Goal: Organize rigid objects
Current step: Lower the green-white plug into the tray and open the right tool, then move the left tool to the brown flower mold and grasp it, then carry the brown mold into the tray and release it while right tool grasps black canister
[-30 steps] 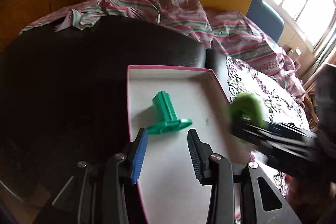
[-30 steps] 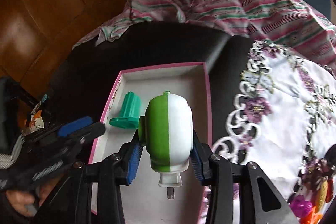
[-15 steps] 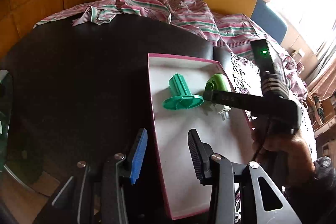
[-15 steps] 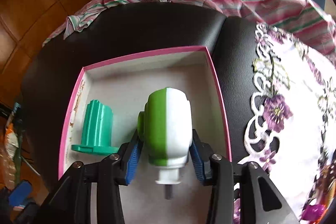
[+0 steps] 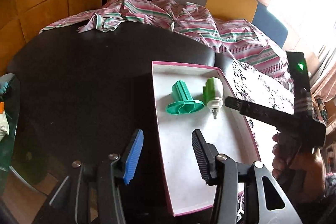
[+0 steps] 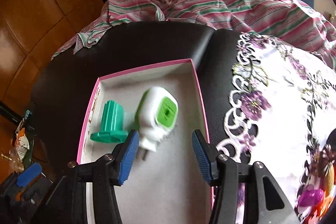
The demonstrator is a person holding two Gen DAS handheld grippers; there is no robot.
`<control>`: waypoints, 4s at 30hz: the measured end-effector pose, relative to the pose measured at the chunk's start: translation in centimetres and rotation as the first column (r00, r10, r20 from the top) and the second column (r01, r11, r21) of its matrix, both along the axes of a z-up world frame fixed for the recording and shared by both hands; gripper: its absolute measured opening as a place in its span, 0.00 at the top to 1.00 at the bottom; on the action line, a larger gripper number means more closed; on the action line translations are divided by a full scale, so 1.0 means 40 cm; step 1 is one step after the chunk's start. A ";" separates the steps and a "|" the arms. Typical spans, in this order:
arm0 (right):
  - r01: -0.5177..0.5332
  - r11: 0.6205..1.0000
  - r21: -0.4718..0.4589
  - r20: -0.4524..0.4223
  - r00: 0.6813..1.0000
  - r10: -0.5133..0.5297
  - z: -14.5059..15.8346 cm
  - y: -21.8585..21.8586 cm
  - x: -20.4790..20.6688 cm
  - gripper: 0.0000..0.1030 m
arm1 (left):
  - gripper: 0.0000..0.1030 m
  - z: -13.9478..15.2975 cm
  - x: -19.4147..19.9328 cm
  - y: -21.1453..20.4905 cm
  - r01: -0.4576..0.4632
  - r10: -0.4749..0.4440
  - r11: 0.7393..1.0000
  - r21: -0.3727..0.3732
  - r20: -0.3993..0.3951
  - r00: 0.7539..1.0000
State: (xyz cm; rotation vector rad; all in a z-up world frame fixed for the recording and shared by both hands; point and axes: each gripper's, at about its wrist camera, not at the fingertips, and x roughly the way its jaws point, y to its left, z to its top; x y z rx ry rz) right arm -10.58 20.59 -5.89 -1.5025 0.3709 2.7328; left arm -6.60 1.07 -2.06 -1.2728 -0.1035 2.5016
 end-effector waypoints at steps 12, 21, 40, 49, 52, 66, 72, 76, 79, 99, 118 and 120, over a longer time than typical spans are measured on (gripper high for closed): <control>0.041 0.993 0.112 -0.103 0.994 -0.029 0.045 0.012 0.180 0.47 | 0.43 0.036 0.061 0.022 0.022 -0.028 0.998 -0.062 -0.091 0.995; 0.111 0.986 0.128 -0.136 0.986 -0.093 0.058 0.081 0.283 0.46 | 0.41 0.045 0.103 0.070 0.061 -0.076 0.991 -0.115 -0.125 0.989; 0.271 0.940 0.209 -0.138 0.959 -0.246 0.091 0.318 0.425 0.45 | 0.40 0.014 0.131 0.214 0.194 -0.208 0.969 -0.151 -0.082 0.975; 0.375 0.887 0.269 -0.169 0.925 -0.340 0.133 0.503 0.481 0.41 | 0.40 0.021 0.135 0.290 0.264 -0.278 0.953 -0.149 -0.078 0.957; 0.465 0.853 0.236 -0.207 0.882 -0.423 0.143 0.603 0.506 0.38 | 0.40 0.020 0.134 0.328 0.299 -0.310 0.944 -0.140 -0.062 0.949; 0.716 0.698 0.014 -0.101 0.696 -0.711 0.034 0.840 0.614 0.37 | 0.40 -0.042 0.148 0.594 0.474 -0.475 0.870 -0.135 0.023 0.880; 0.713 0.700 0.017 -0.088 0.699 -0.710 0.028 0.845 0.606 0.37 | 0.40 -0.046 0.161 0.753 0.576 -0.583 0.807 -0.129 -0.014 0.813; 0.715 0.698 -0.016 -0.087 0.695 -0.714 0.030 0.851 0.613 0.37 | 0.40 -0.044 0.165 0.840 0.632 -0.643 0.761 -0.144 -0.042 0.765; 0.719 0.694 -0.030 -0.073 0.691 -0.719 0.025 0.856 0.613 0.37 | 0.40 -0.055 0.161 0.903 0.661 -0.672 0.736 -0.148 -0.036 0.740; 0.711 0.699 -0.073 -0.034 0.699 -0.714 0.010 0.868 0.602 0.37 | 0.77 -0.126 0.150 1.103 0.700 -0.717 0.690 -0.184 -0.040 0.696; 0.584 0.810 -0.053 -0.055 0.808 -0.586 0.002 0.788 0.490 0.21 | 0.77 -0.040 0.089 0.708 0.522 -0.524 0.852 -0.049 -0.083 0.848; 0.555 0.831 -0.017 -0.053 0.830 -0.555 0.001 0.774 0.443 0.17 | 0.77 -0.029 0.089 0.672 0.506 -0.508 0.862 -0.045 -0.090 0.857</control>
